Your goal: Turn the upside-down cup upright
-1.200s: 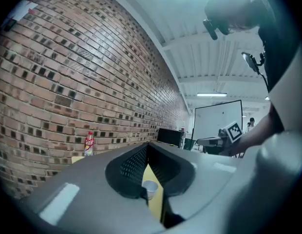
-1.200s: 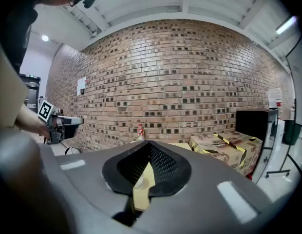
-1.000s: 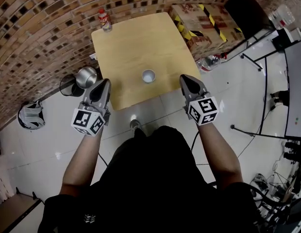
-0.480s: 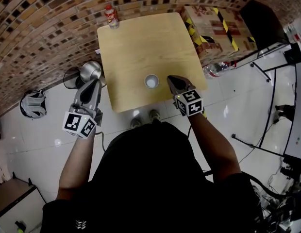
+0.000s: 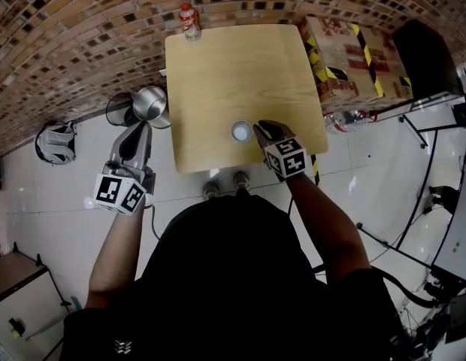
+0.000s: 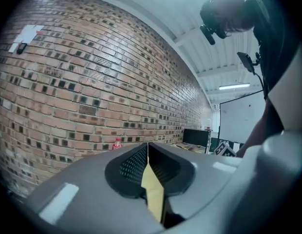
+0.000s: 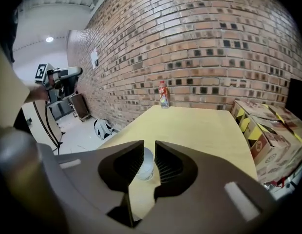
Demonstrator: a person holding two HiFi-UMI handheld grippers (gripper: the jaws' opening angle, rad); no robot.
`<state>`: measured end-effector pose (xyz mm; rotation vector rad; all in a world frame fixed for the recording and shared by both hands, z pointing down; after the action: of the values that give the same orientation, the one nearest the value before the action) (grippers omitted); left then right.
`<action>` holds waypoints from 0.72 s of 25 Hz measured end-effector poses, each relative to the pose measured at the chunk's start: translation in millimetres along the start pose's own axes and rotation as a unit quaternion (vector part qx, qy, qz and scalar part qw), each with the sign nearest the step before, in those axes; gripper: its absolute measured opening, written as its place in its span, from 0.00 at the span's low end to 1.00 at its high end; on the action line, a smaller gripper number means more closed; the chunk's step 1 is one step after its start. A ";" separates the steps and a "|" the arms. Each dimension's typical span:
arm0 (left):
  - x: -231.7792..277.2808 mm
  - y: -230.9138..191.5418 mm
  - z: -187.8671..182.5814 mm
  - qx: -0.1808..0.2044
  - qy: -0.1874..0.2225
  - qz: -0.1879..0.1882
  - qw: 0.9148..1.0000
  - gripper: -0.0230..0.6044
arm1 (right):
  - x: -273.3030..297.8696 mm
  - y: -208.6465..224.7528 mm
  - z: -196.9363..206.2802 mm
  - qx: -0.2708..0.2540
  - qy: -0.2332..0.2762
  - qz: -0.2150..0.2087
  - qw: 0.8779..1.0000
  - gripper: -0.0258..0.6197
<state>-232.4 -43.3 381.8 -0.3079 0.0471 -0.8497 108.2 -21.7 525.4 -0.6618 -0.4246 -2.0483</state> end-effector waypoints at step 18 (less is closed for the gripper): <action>-21.1 0.4 -11.2 0.015 -0.004 -0.045 0.999 0.05 | 44.8 1.8 32.3 0.051 -0.144 -0.012 0.988 0.16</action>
<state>-247.9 -30.1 369.3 -0.2856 0.0136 -0.9370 99.4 -35.3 578.2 -0.8976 -0.7028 -1.9446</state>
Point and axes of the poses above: the fingertips, and each gripper's own axes: x forward along the fingers, y to its right, z out of its underside, the point moved 7 cm from there along -x, backward along the fingers, and after that the axes turned 8 degrees about -x, right-handed, at the moved point
